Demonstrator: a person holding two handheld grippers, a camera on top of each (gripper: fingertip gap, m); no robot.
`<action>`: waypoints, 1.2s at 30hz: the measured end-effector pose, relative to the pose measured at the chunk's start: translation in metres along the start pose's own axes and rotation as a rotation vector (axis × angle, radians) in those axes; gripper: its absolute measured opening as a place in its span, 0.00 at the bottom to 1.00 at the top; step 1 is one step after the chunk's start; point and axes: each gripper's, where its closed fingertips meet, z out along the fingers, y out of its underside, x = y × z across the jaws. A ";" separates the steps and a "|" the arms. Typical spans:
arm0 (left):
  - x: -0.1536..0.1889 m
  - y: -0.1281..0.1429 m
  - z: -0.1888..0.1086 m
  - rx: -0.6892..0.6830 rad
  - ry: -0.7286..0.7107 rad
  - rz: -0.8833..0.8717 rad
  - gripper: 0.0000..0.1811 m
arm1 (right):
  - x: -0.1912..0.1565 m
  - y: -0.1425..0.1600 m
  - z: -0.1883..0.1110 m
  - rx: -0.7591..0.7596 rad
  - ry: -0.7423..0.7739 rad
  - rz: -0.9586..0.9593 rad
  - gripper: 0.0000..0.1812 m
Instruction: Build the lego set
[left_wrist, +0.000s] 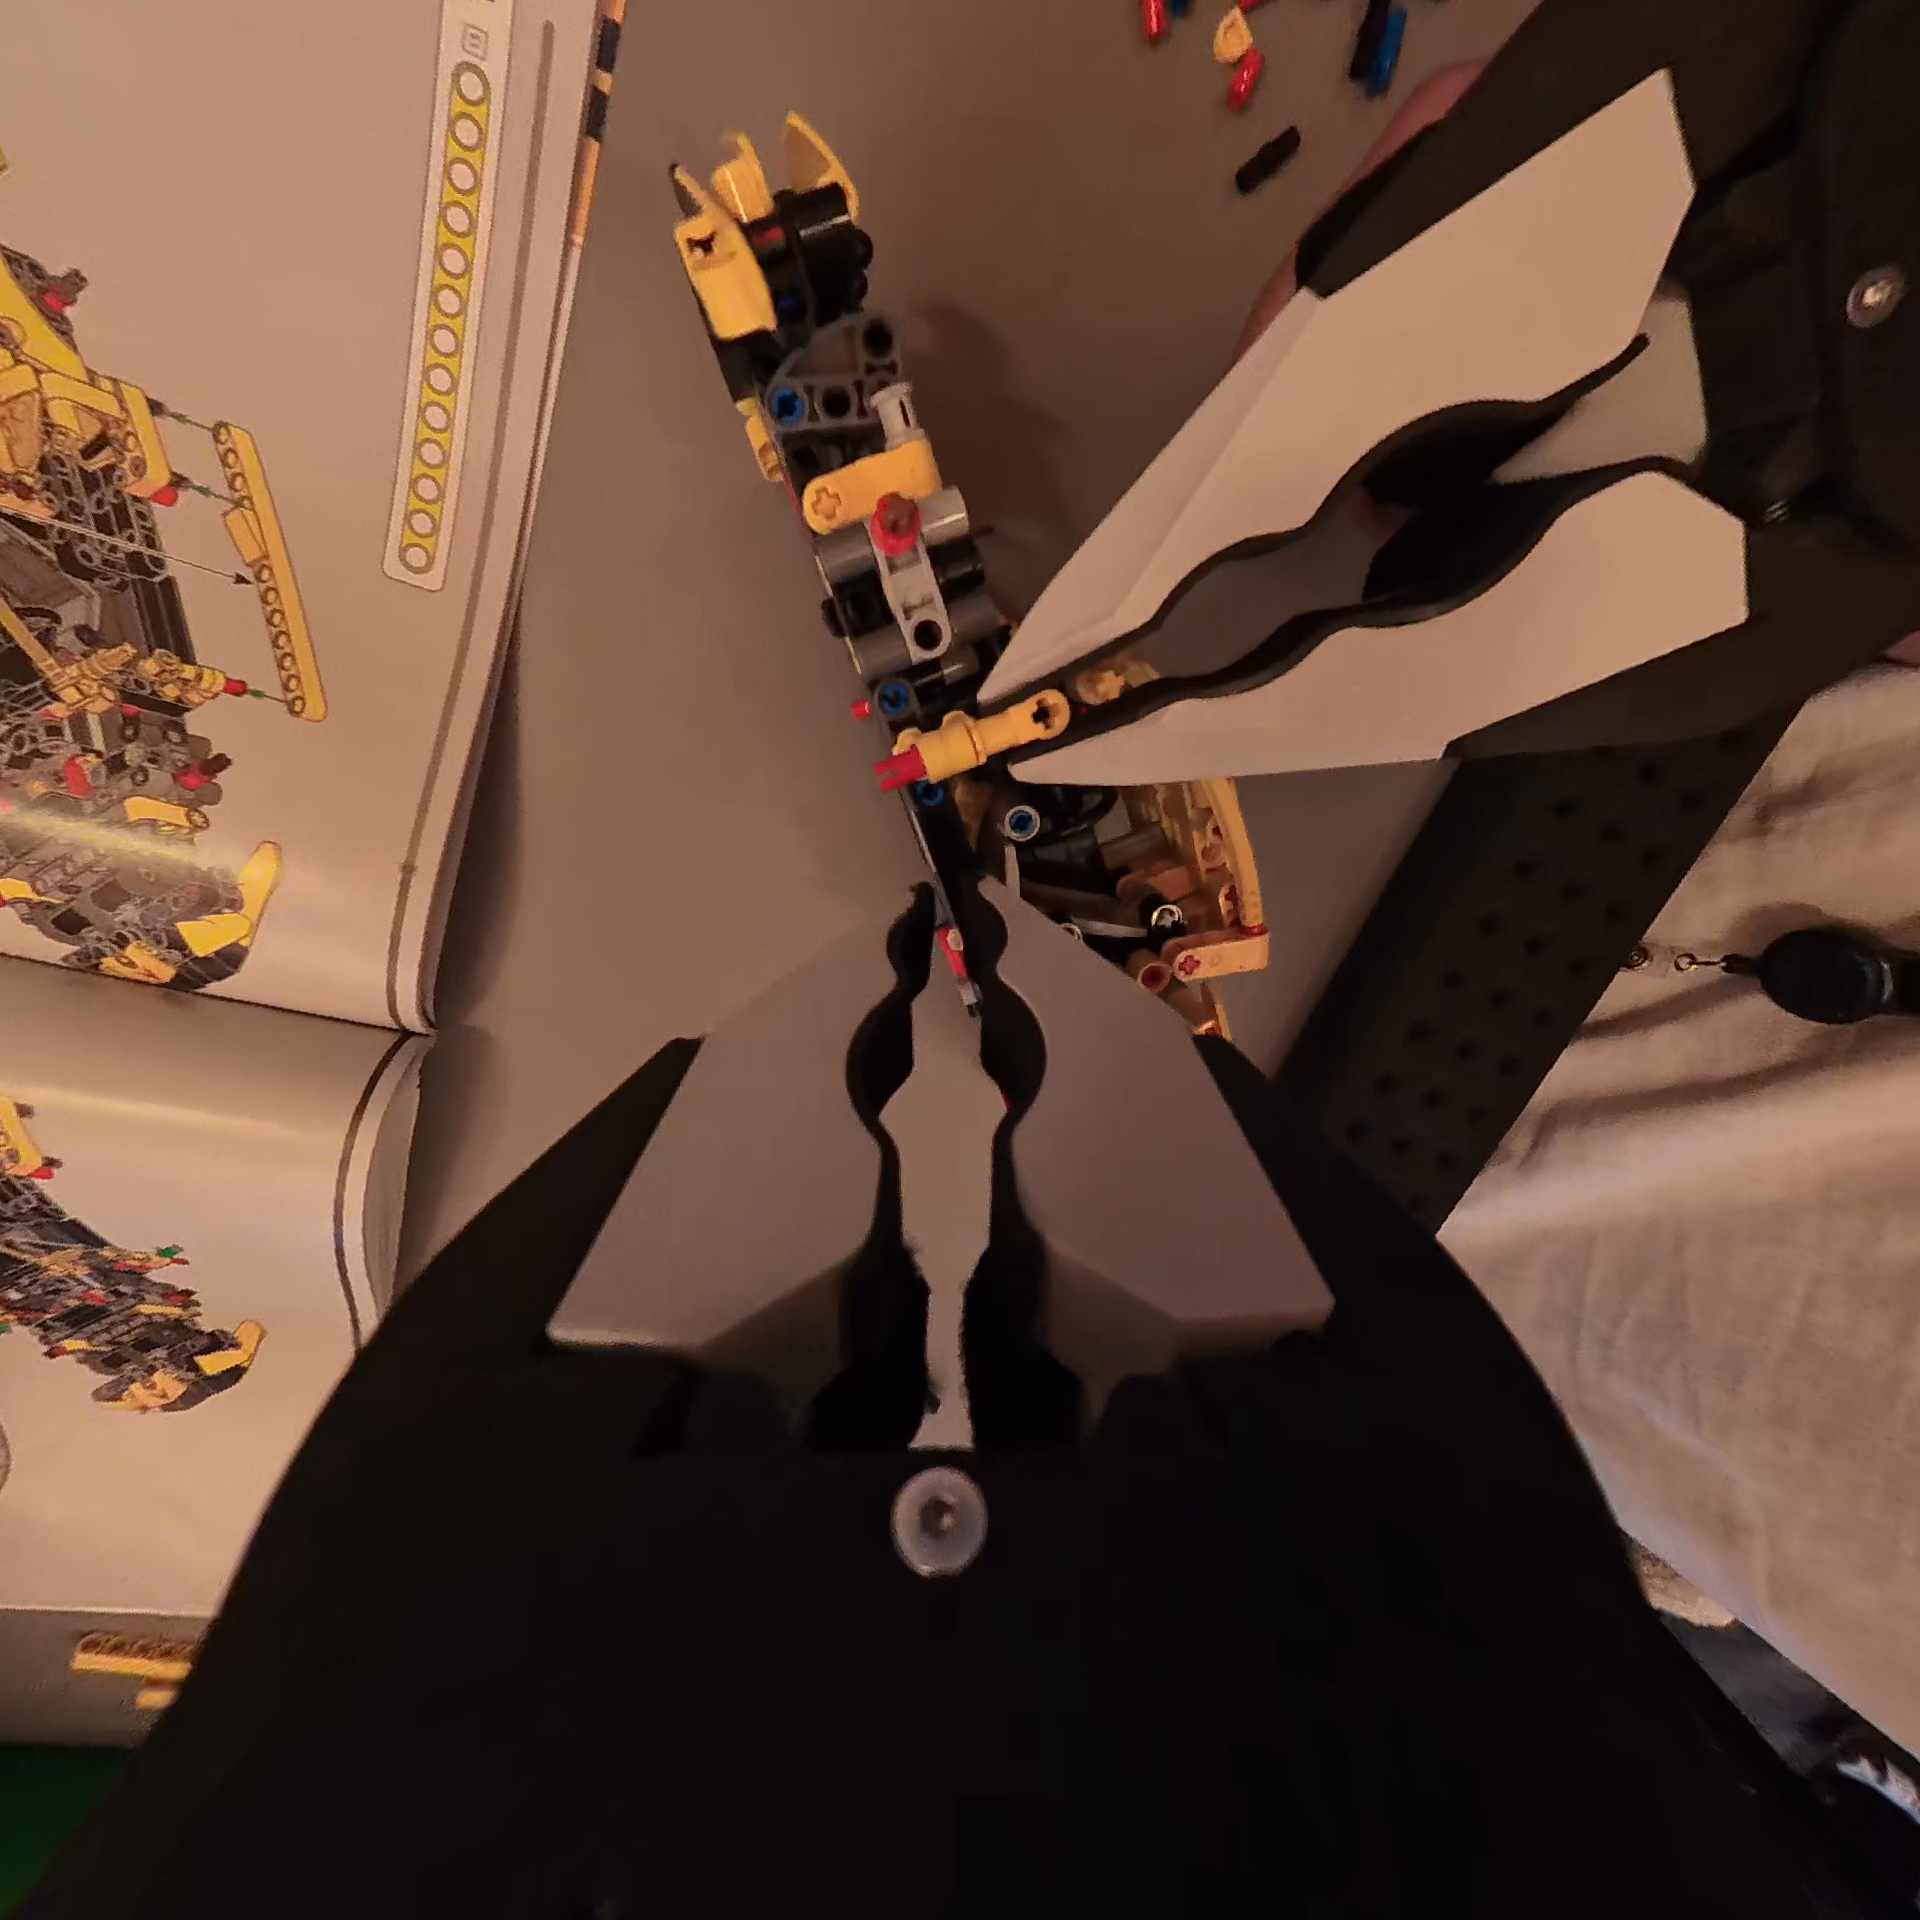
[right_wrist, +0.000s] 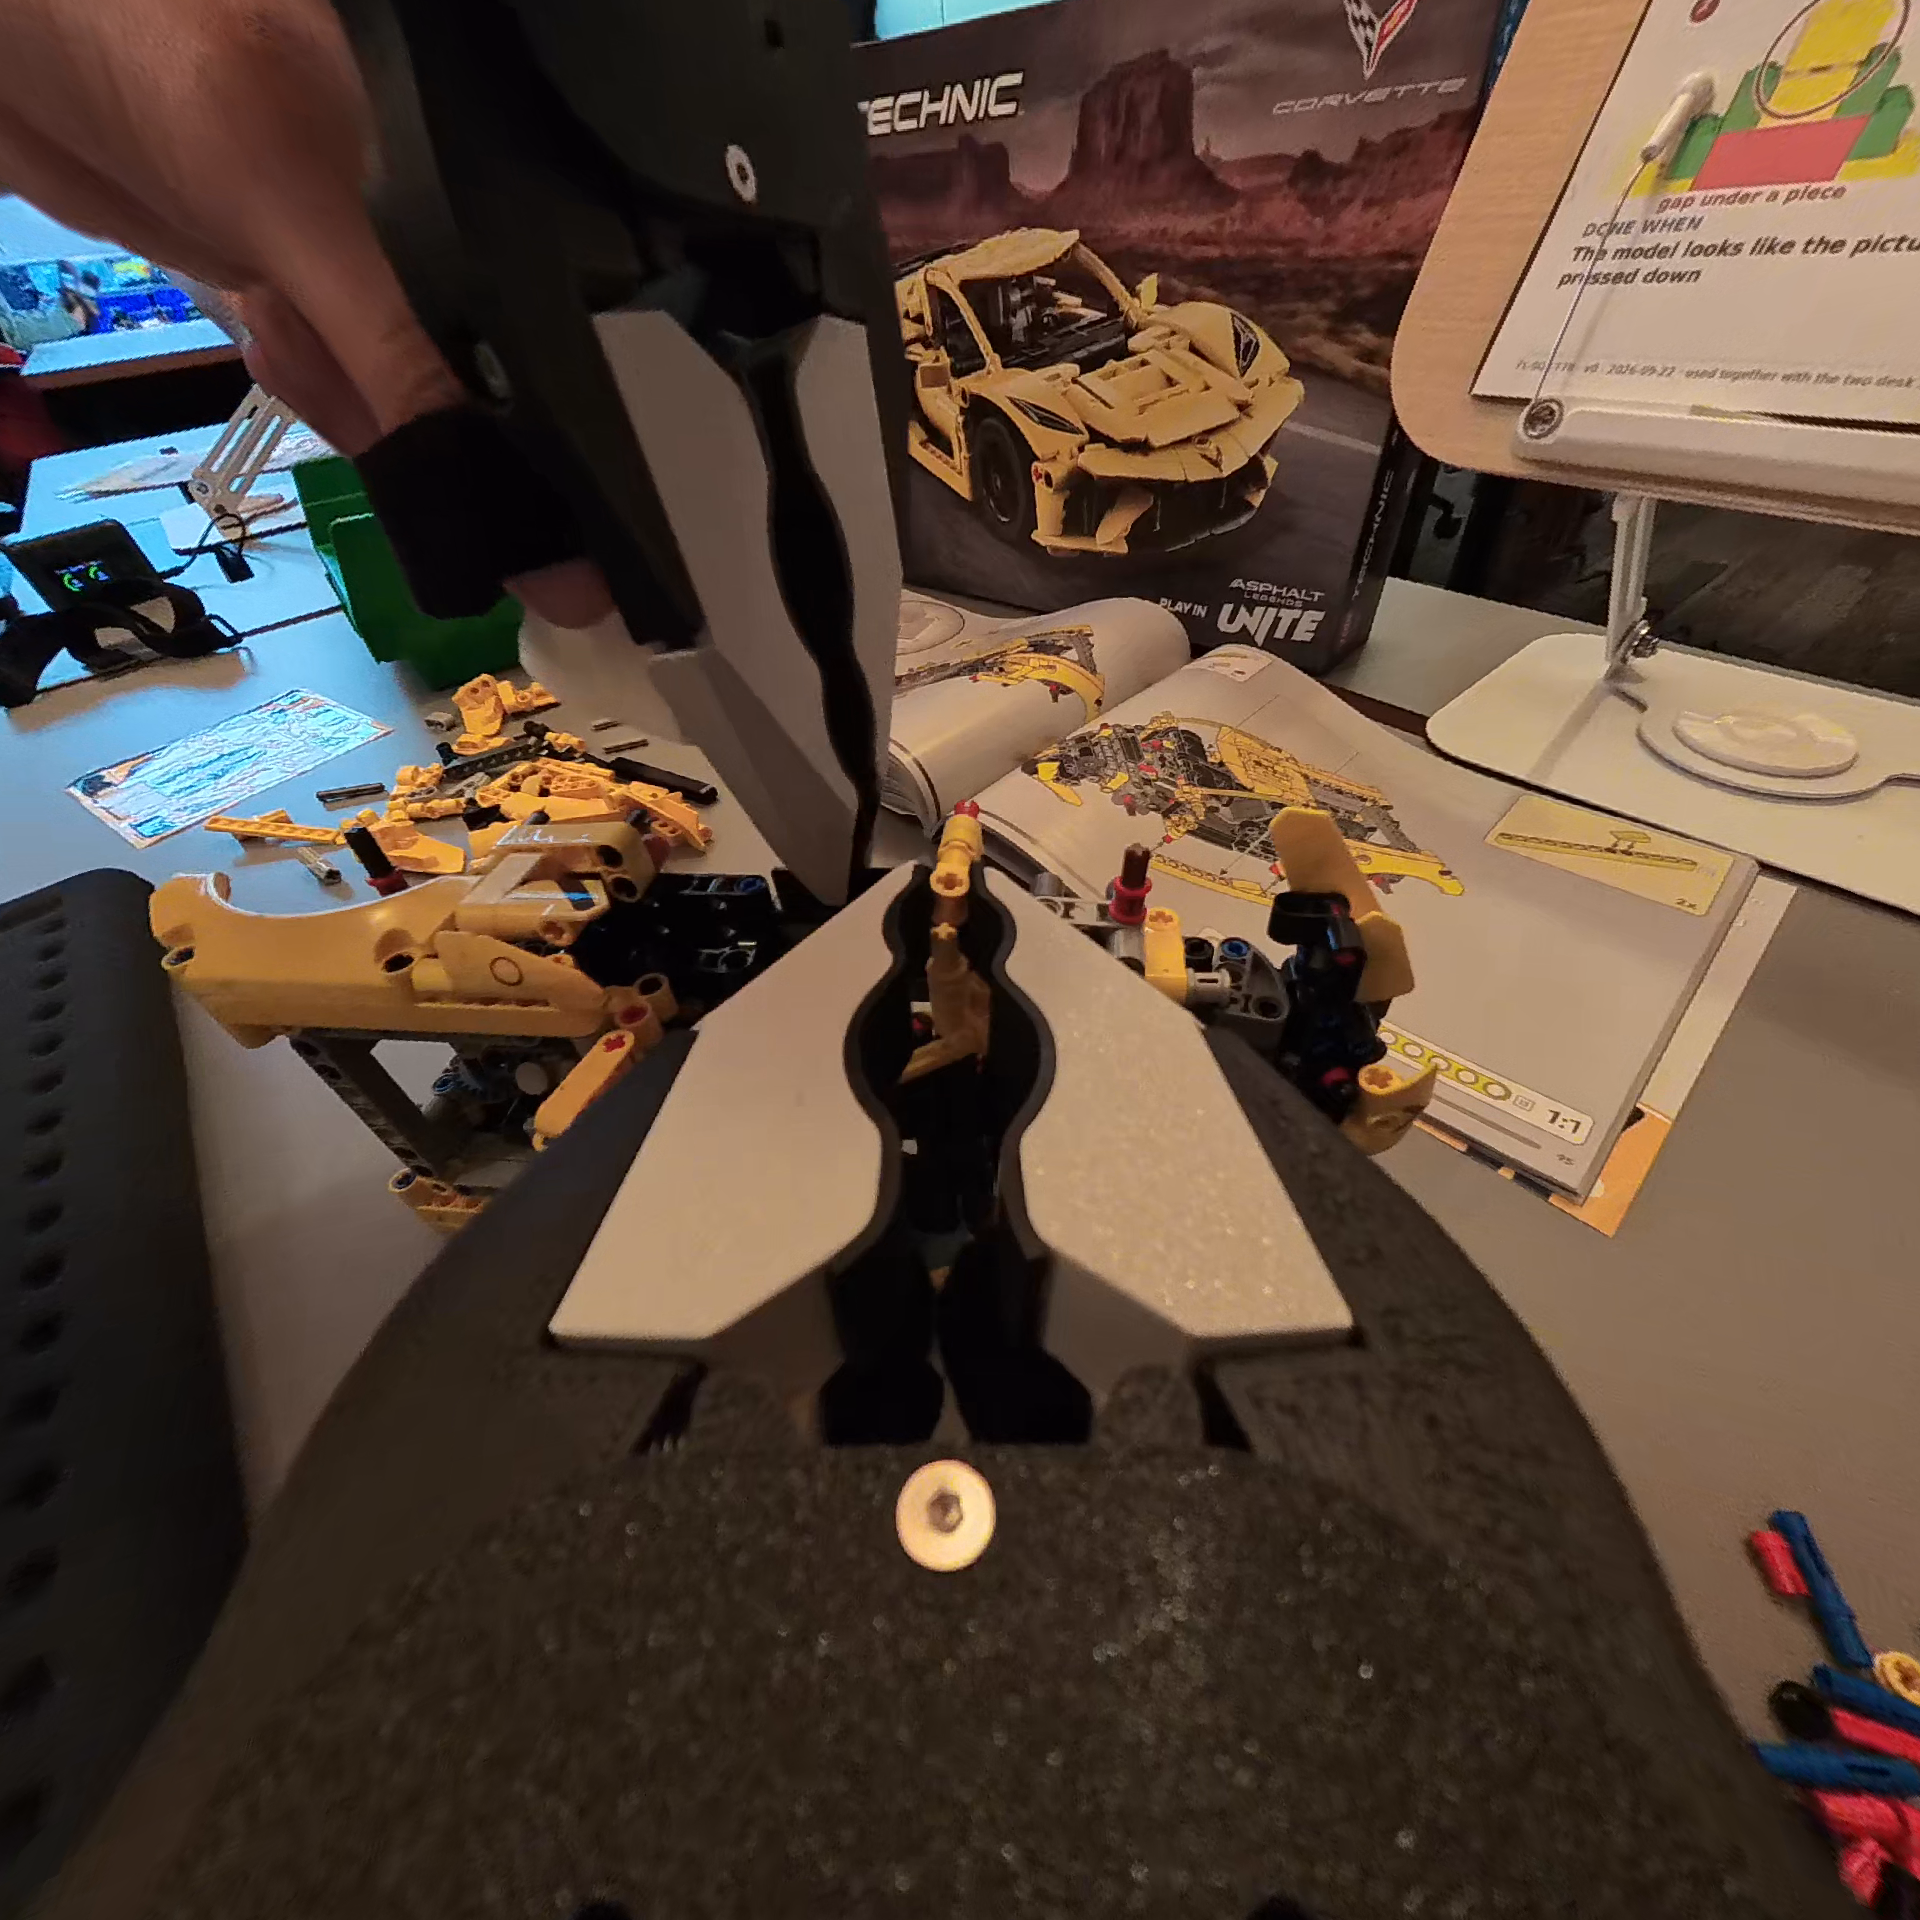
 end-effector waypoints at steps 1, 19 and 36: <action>0.000 -0.001 0.000 0.010 0.003 -0.006 0.02 | 0.000 0.000 0.000 0.000 0.001 0.002 0.03; 0.000 -0.005 0.002 -0.005 0.076 -0.003 0.01 | 0.002 0.001 -0.001 -0.012 -0.003 0.010 0.03; 0.001 -0.009 0.001 0.154 0.165 -0.072 0.09 | 0.001 0.000 0.000 0.001 -0.009 0.016 0.03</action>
